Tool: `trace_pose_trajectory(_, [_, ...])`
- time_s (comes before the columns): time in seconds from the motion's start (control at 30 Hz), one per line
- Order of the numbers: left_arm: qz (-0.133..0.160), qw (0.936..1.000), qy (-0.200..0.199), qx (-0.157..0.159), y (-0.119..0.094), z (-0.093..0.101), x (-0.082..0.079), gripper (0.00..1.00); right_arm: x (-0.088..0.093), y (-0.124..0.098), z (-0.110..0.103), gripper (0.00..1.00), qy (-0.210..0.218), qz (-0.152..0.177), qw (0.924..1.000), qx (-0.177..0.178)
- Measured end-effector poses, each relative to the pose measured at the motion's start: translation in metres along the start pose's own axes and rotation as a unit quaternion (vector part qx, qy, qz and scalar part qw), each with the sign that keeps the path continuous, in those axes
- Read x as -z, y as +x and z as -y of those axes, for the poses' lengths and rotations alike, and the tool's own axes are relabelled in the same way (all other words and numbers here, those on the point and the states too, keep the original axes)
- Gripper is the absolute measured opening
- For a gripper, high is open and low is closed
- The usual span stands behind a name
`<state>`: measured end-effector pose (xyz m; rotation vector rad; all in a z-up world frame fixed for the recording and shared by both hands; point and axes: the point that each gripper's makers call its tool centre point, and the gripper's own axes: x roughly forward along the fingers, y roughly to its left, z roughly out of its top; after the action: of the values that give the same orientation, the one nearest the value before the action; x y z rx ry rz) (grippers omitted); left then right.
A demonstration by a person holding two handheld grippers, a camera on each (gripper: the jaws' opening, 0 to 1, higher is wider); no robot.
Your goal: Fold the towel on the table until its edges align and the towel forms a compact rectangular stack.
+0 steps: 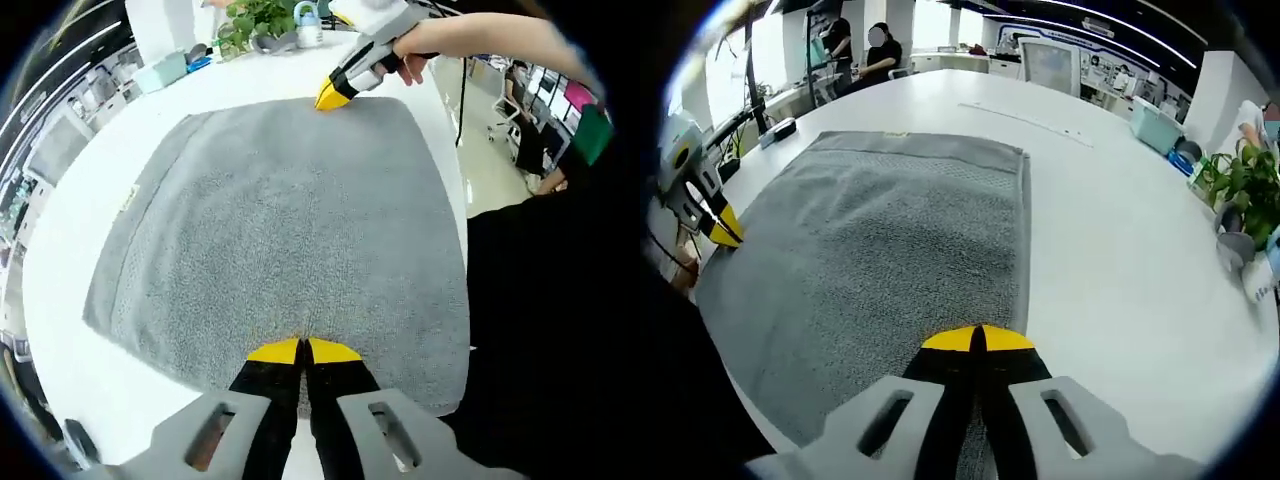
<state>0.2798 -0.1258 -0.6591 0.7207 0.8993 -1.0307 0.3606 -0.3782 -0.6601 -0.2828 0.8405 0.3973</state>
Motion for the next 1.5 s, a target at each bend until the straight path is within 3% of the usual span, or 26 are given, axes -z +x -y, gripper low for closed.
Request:
trace_pose_trajectory(0.17, [0.010,0.9999,-0.007,-0.001,-0.001,-0.004,0.002,0.02,0.003,-0.003,-0.001,0.00,0.012,0.010,0.9999,0.004])
trace_pose_trajectory(0.3, [0.010,0.9999,-0.010,-0.003,-0.001,-0.008,0.003,0.02,0.005,-0.006,-0.003,0.00,0.065,0.037,0.9971,0.014])
trace_pose_trajectory(0.57, [0.015,0.9996,-0.021,-0.011,-0.001,-0.020,0.006,0.02,0.009,-0.009,-0.007,0.00,0.086,0.046,0.9951,0.016])
trace_pose_trajectory(0.63, [0.015,0.9995,-0.021,-0.019,-0.001,-0.022,0.006,0.02,0.010,-0.011,-0.008,0.00,0.175,0.069,0.9820,0.015])
trace_pose_trajectory(0.67, [0.015,0.9994,-0.021,-0.023,-0.001,-0.023,0.006,0.02,0.011,-0.012,-0.006,0.00,0.190,0.080,0.9783,0.018])
trace_pose_trajectory(0.73, [0.019,0.9992,-0.025,-0.027,-0.002,-0.024,0.006,0.02,0.013,-0.013,-0.007,0.00,0.179,0.093,0.9792,0.024])
trace_pose_trajectory(1.03, [0.022,0.9992,-0.018,-0.029,-0.002,-0.024,0.006,0.02,0.011,-0.012,-0.008,0.00,0.173,0.087,0.9809,0.017])
trace_pose_trajectory(1.13, [0.022,0.9979,0.007,-0.060,0.000,-0.033,0.005,0.02,0.012,-0.014,-0.010,0.00,0.173,0.096,0.9799,0.024])
trace_pose_trajectory(1.5, [0.018,0.9987,-0.007,-0.048,-0.001,-0.034,0.005,0.02,0.013,-0.015,-0.011,0.00,0.174,0.109,0.9783,0.027])
